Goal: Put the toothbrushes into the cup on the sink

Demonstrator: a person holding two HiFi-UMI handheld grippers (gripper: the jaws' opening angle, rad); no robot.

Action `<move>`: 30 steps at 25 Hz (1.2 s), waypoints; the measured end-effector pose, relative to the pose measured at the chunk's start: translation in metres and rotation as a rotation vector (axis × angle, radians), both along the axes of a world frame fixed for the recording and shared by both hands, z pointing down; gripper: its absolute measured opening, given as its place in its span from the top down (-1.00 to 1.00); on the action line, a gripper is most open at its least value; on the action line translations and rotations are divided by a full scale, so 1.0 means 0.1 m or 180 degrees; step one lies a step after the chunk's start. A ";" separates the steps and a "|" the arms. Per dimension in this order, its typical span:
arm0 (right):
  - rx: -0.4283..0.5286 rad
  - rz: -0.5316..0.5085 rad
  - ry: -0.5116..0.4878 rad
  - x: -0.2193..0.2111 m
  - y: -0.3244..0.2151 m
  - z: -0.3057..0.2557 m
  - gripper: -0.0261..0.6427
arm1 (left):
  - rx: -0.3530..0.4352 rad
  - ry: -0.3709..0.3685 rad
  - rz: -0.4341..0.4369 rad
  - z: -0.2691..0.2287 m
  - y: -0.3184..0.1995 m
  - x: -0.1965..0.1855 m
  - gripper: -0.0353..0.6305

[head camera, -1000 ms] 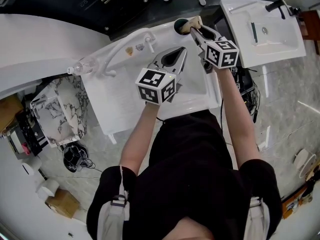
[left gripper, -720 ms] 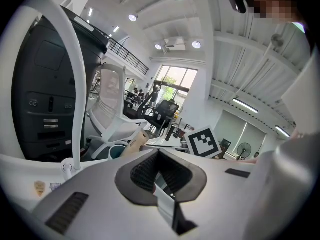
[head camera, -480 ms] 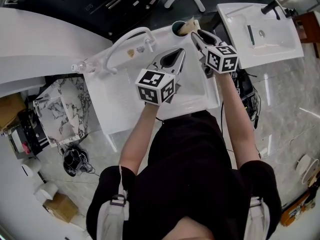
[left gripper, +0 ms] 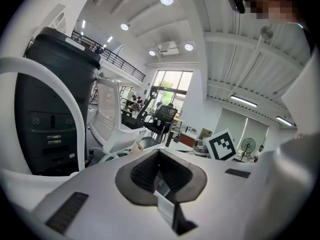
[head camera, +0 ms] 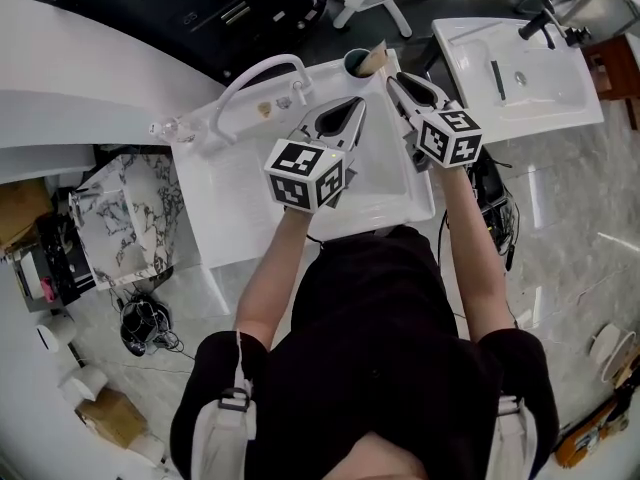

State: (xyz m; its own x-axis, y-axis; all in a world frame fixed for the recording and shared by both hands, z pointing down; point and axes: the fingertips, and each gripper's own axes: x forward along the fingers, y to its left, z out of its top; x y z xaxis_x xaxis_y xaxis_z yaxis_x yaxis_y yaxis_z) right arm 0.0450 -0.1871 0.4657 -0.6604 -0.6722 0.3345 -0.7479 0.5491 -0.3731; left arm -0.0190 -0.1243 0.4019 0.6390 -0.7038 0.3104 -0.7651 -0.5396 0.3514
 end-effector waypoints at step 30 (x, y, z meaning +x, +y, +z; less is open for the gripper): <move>0.0571 -0.0401 -0.0189 -0.22 0.71 -0.83 0.79 | 0.0273 -0.0007 0.0093 -0.18 0.19 -0.06 0.85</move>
